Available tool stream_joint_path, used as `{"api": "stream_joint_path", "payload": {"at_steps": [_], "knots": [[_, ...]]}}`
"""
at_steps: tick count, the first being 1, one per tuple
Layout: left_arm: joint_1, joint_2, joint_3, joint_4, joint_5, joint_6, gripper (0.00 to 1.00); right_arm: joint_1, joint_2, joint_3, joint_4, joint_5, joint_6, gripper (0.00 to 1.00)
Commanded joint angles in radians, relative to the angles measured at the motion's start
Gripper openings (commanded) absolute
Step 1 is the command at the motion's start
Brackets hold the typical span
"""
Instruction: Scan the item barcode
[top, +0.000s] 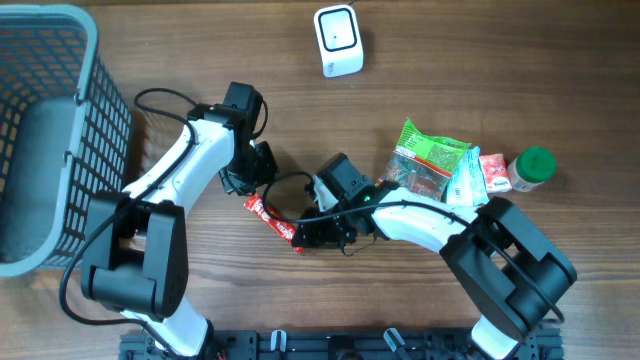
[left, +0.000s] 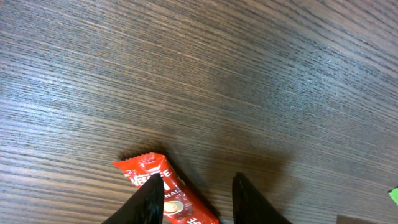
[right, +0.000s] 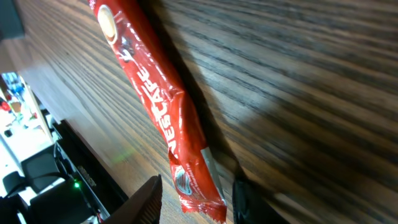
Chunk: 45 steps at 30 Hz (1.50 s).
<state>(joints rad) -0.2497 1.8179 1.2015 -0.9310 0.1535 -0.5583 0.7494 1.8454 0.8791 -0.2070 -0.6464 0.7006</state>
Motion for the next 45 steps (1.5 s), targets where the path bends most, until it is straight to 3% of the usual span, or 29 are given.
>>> {"api": "stream_joint_path", "payload": {"at_steps": [1, 11, 12, 13, 17, 21, 24, 30, 33, 35, 36, 37, 41, 45], "knots": [[0.0, 0.012, -0.008, 0.008, -0.003, 0.004, 0.33, 0.001, -0.003, -0.018, 0.007, 0.048, 0.107, 0.31], [0.0, 0.012, -0.008, 0.015, -0.01, 0.005, 0.33, 0.04, -0.003, -0.018, 0.074, 0.131, 0.167, 0.27], [0.0, 0.012, -0.008, 0.015, -0.01, 0.005, 0.33, 0.042, -0.003, -0.018, 0.076, 0.135, 0.166, 0.2], [0.0, 0.012, -0.008, 0.015, -0.01, 0.005, 0.33, 0.042, -0.003, -0.018, 0.076, 0.143, 0.165, 0.05], [0.007, 0.011, -0.003, 0.015, -0.01, 0.005, 0.29, 0.038, -0.007, -0.016, 0.082, 0.176, 0.106, 0.04], [0.054, -0.003, 0.031, 0.014, -0.009, 0.005, 0.26, 0.016, -0.092, -0.005, 0.058, 0.232, -0.062, 0.04], [0.106, -0.028, 0.063, 0.023, -0.009, 0.005, 0.3, 0.01, -0.257, 0.006, -0.042, 0.445, -0.271, 0.04], [0.186, -0.043, 0.066, 0.133, -0.009, 0.005, 0.38, 0.02, -0.575, 0.006, -0.108, 0.8, -0.554, 0.04], [0.199, -0.043, 0.066, 0.177, -0.01, 0.005, 0.52, 0.032, -0.728, 0.006, -0.105, 0.988, -0.777, 0.04], [0.198, -0.043, 0.066, 0.192, -0.01, 0.005, 0.7, 0.043, -0.786, 0.006, -0.1, 1.059, -0.916, 0.04], [0.198, -0.043, 0.066, 0.208, -0.01, 0.005, 0.91, 0.058, -0.829, 0.006, -0.089, 1.135, -1.048, 0.04], [0.199, -0.043, 0.066, 0.213, -0.01, 0.005, 1.0, 0.068, -0.842, 0.006, -0.078, 1.183, -1.088, 0.04], [0.198, -0.043, 0.066, 0.217, -0.01, 0.005, 1.0, 0.129, -0.85, 0.006, 0.023, 1.478, -1.143, 0.04], [0.198, -0.043, 0.066, 0.217, -0.01, 0.005, 1.0, 0.238, -0.809, 0.006, 0.211, 1.79, -1.32, 0.04]]}}
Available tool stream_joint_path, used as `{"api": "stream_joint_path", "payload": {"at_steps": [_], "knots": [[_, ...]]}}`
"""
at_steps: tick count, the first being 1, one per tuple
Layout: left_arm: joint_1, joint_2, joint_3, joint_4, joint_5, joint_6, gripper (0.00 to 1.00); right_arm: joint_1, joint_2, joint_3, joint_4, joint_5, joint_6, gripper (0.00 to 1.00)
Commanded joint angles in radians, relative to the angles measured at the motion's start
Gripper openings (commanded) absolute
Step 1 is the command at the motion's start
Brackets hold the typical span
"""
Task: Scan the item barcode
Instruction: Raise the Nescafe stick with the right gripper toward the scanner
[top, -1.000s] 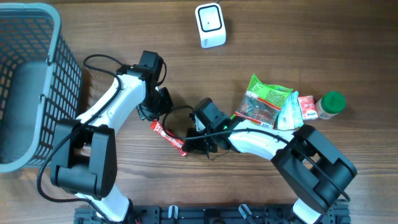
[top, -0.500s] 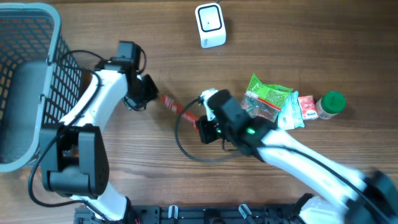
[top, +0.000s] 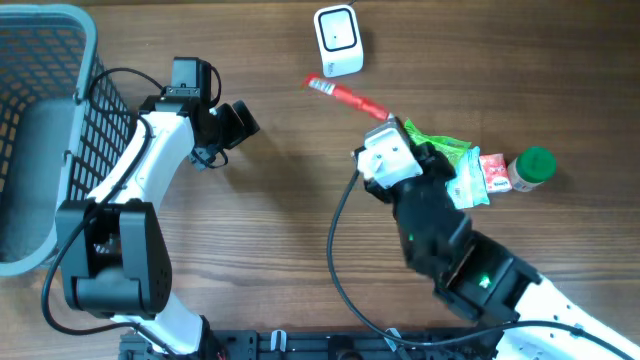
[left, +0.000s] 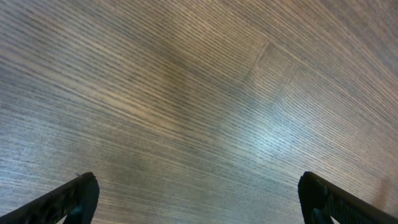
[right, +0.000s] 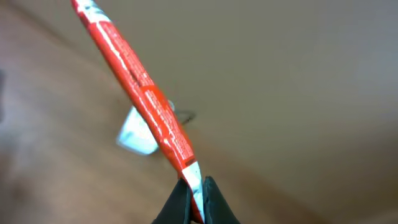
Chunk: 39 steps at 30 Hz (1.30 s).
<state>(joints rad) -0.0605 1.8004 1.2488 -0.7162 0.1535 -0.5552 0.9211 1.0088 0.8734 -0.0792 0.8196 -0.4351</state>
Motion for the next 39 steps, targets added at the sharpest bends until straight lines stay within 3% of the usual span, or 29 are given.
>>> {"api": "stream_joint_path", "payload": {"at_steps": [1, 7, 15, 18, 22, 39], "knots": [[0.009, -0.026, 0.019, 0.003, -0.01, 0.002, 1.0, 0.093, 0.044, 0.012, 0.13, 0.373, -0.222, 0.04], [0.009, -0.026, 0.019, 0.003, -0.01, 0.002, 1.0, 0.199, 0.164, 0.012, 0.425, 0.547, -0.457, 0.04], [0.009, -0.026, 0.019, 0.003, -0.01, 0.002, 1.0, 0.273, 0.309, 0.012, 1.014, 0.55, -1.065, 0.04], [0.009, -0.026, 0.019, 0.003, -0.01, 0.002, 1.0, 0.282, 0.323, 0.012, 1.193, 0.542, -1.186, 0.04], [0.009, -0.026, 0.019, 0.003, -0.01, 0.002, 1.0, 0.282, 0.323, 0.012, 1.301, 0.533, -1.243, 0.04], [0.009, -0.026, 0.019, 0.003, -0.01, 0.002, 1.0, 0.292, 0.323, 0.012, 1.302, 0.534, -1.237, 0.04]]}}
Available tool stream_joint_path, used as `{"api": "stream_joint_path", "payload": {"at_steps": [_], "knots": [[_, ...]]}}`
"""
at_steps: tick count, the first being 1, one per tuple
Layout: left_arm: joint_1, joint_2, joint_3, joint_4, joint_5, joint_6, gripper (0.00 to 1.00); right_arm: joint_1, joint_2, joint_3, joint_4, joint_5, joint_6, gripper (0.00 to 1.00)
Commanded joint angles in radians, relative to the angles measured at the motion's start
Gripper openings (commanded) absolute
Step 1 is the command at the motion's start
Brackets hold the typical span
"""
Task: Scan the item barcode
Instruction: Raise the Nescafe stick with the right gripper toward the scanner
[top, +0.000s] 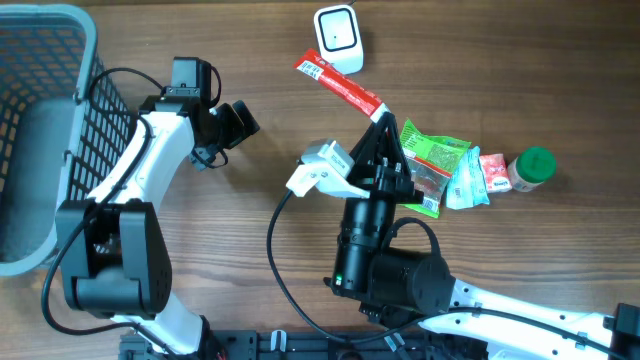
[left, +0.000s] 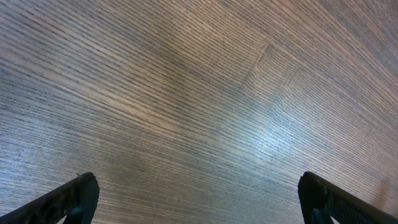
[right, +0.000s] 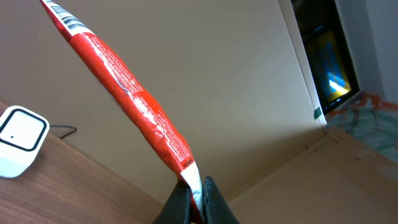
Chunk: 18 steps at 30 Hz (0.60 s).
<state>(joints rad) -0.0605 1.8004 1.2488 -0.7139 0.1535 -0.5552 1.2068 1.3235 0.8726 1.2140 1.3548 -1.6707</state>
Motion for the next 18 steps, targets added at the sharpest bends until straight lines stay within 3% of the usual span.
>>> {"api": "stream_joint_path", "payload": {"at_steps": [1, 18], "knots": [[0.009, -0.026, 0.019, 0.0, -0.01, 0.002, 1.0, 0.006, 0.008, 0.013, 0.008, -0.001, -0.002, 0.04], [0.009, -0.026, 0.019, 0.0, -0.01, 0.002, 1.0, 0.093, 0.008, 0.013, 0.008, 0.012, 0.024, 0.04]]}}
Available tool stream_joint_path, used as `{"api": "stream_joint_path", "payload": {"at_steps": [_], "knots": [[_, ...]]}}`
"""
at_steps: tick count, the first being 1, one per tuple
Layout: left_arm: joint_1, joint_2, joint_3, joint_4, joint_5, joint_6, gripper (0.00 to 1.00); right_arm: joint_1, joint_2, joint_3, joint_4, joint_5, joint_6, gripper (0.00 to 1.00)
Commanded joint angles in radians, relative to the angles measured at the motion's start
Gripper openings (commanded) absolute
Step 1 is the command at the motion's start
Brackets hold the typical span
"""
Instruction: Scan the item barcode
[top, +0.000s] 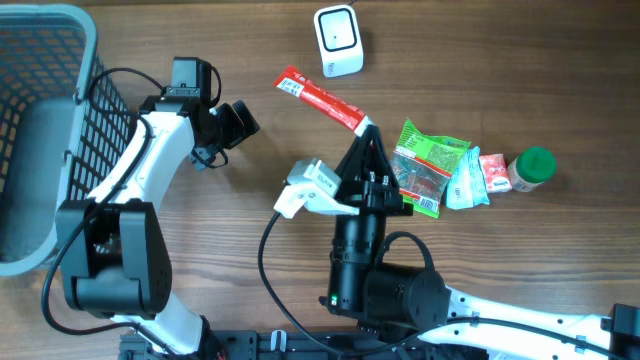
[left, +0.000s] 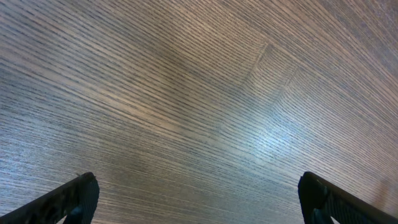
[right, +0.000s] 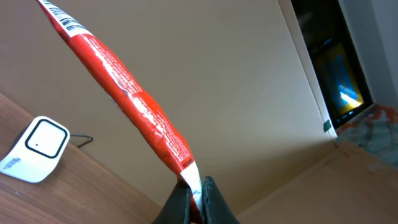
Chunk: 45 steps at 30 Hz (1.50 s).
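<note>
A long red stick sachet (top: 318, 100) hangs in the air, pinched at its white end by my right gripper (top: 362, 127), which is raised high toward the overhead camera. In the right wrist view the sachet (right: 127, 106) runs up and left from the shut right gripper (right: 195, 186), a barcode showing at its far tip. The white scanner (top: 338, 40) sits at the table's back edge, also seen low left as the scanner (right: 34, 148). My left gripper (top: 240, 118) is open over bare wood, its fingertips (left: 78, 196) wide apart.
A grey mesh basket (top: 45, 130) stands at the far left. Green and pink snack packets (top: 432, 165) and a green-capped bottle (top: 530, 168) lie at the right. A wooden table (top: 500, 60) carries everything.
The right gripper has shifted the sachet a little to the left and away from the scanner; its far tip now lies left of the scanner. The left arm has not moved.
The sachet lay on the table mid-front with both grippers at it. Then my right gripper held it by one end up near the scanner, and the left arm had withdrawn, open, toward the basket. After that the sachet stayed lifted by the scanner, shifting slightly left.
</note>
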<state>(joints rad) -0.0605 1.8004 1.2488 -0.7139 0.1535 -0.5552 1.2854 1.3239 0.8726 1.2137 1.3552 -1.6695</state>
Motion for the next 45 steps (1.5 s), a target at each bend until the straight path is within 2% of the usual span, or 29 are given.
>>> {"api": "stream_joint_path", "payload": {"at_steps": [1, 5, 8, 11, 17, 20, 21, 22, 24, 28, 33, 35, 38, 45], "knots": [[0.009, -0.026, 0.019, 0.0, -0.01, 0.002, 1.0, 0.014, 0.008, 0.013, 0.008, 0.011, 0.022, 0.04], [0.009, -0.026, 0.019, 0.0, -0.01, 0.002, 1.0, 0.014, 0.008, 0.013, 0.008, 0.015, 0.034, 0.04], [0.009, -0.026, 0.019, 0.0, -0.01, 0.002, 1.0, -0.013, 0.008, 0.012, 0.005, 0.06, 0.148, 0.04], [0.009, -0.026, 0.019, 0.0, -0.01, 0.002, 1.0, -0.091, 0.008, 0.011, -0.034, 0.122, 0.189, 0.04], [0.009, -0.026, 0.019, 0.0, -0.01, 0.002, 1.0, -0.226, 0.008, 0.011, -0.142, 0.041, 0.207, 0.04], [0.009, -0.026, 0.019, 0.0, -0.01, 0.002, 1.0, -0.325, 0.008, 0.011, -0.317, 0.005, 0.389, 0.04], [0.009, -0.026, 0.019, 0.0, -0.01, 0.002, 1.0, -0.372, 0.008, 0.011, -0.488, -0.033, 0.553, 0.04], [0.009, -0.026, 0.019, 0.0, -0.01, 0.002, 1.0, -0.391, 0.008, 0.011, -0.576, -0.057, 0.64, 0.04], [0.009, -0.026, 0.019, 0.0, -0.01, 0.002, 1.0, -0.434, 0.008, 0.011, -0.847, -0.165, 0.929, 0.04], [0.009, -0.026, 0.019, 0.0, -0.01, 0.002, 1.0, -0.485, 0.008, 0.011, -1.217, -0.487, 1.409, 0.04], [0.009, -0.026, 0.019, 0.0, -0.01, 0.002, 1.0, -0.513, 0.008, 0.026, -1.458, -1.005, 1.743, 0.04], [0.009, -0.026, 0.019, 0.0, -0.01, 0.002, 1.0, -0.536, 0.008, 0.061, -1.557, -1.157, 1.815, 0.04], [0.009, -0.026, 0.019, 0.0, -0.01, 0.002, 1.0, -0.588, 0.008, 0.153, -1.685, -1.344, 1.83, 0.04], [0.009, -0.026, 0.019, 0.0, -0.01, 0.002, 1.0, -0.875, 0.02, 0.478, -1.965, -1.757, 1.963, 0.04]]}}
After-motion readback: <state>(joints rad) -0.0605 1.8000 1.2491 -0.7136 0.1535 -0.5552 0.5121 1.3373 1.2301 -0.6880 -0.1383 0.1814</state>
